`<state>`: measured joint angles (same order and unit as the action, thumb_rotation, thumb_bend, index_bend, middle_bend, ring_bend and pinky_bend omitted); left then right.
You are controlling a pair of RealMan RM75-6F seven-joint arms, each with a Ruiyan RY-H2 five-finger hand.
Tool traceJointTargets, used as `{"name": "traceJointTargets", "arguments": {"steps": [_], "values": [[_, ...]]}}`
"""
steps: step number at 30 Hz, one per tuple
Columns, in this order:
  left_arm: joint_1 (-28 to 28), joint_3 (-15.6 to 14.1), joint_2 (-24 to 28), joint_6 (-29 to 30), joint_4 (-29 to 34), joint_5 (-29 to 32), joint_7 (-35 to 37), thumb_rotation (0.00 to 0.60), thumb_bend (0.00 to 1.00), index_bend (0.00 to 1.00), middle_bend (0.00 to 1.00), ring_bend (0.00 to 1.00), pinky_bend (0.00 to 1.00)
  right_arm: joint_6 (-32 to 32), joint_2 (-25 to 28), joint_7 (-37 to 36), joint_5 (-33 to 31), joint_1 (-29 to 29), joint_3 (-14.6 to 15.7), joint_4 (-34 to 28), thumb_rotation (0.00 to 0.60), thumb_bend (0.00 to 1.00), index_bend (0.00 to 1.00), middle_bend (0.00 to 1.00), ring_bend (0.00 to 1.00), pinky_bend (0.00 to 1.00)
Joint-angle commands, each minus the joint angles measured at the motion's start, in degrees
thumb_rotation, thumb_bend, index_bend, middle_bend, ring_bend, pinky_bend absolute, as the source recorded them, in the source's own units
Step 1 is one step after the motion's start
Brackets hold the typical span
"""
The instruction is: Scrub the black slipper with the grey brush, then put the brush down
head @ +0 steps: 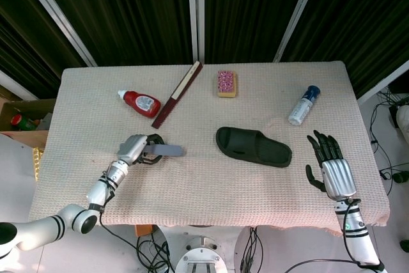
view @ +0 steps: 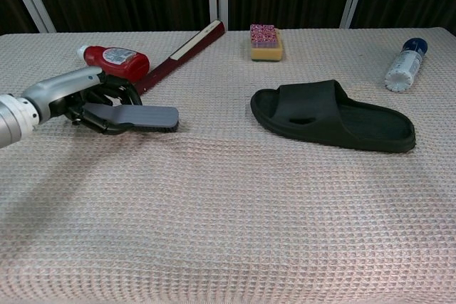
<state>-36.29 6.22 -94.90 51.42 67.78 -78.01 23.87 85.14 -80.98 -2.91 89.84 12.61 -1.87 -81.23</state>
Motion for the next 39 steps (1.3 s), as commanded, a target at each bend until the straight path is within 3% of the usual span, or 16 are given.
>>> {"name": "traceJointTargets", "arguments": {"steps": [1, 11, 15, 20, 27, 33, 39], "values": [[0.0, -0.4, -1.0, -1.1, -2.4, -0.2, 2.7, 0.6, 0.43, 0.95, 1.0, 1.0, 1.0, -0.4, 0.0, 0.3, -0.2, -0.1, 0.0, -0.2, 0.6, 0.48, 0.0, 0.0, 0.0, 0.0], [-0.1, -1.2, -2.6, -0.4, -6.2, -2.1, 4.8, 0.6, 0.43, 0.87, 0.94, 1.0, 1.0, -1.0, 0.3, 0.8, -0.2, 0.0, -0.6, -0.8, 0.6, 0.48, 0.0, 0.0, 0.0, 0.0], [-0.4, -2.0, -2.3, -0.1, -6.4, -3.5, 3.9, 0.6, 0.42, 0.74, 0.82, 0.88, 0.99, -1.1, 0.2, 0.7, -0.2, -0.1, -0.6, -0.6, 0.6, 0.48, 0.0, 0.0, 0.0, 0.0], [-0.7, -2.1, -1.7, -0.7, -5.7, -3.1, 1.3, 0.6, 0.42, 0.61, 0.59, 0.58, 0.77, -0.9, 0.1, 0.5, -0.1, -0.3, -0.7, -0.3, 0.6, 0.48, 0.0, 0.0, 0.0, 0.0], [-0.5, -1.9, -1.4, -0.3, -4.7, -2.6, -0.2, 0.599, 0.42, 0.58, 0.51, 0.43, 0.67, -1.0, 0.0, 0.4, 0.0, -0.4, -0.9, 0.0, 0.6, 0.48, 0.0, 0.0, 0.0, 0.0], [-0.8, -2.8, -0.1, -0.7, -3.6, -3.7, -0.5, 0.598, 0.41, 0.52, 0.39, 0.26, 0.45, -1.0, -0.1, 0.7, 0.1, -0.4, -1.1, -0.1, 0.6, 0.48, 0.0, 0.0, 0.0, 0.0], [-1.4, -3.9, 1.5, -2.4, -2.6, -4.1, -3.8, 0.591, 0.32, 0.2, 0.2, 0.13, 0.29, -0.9, -0.2, 1.1, 0.1, -0.4, -1.3, -0.2, 0.6, 0.48, 0.0, 0.0, 0.0, 0.0]]}}
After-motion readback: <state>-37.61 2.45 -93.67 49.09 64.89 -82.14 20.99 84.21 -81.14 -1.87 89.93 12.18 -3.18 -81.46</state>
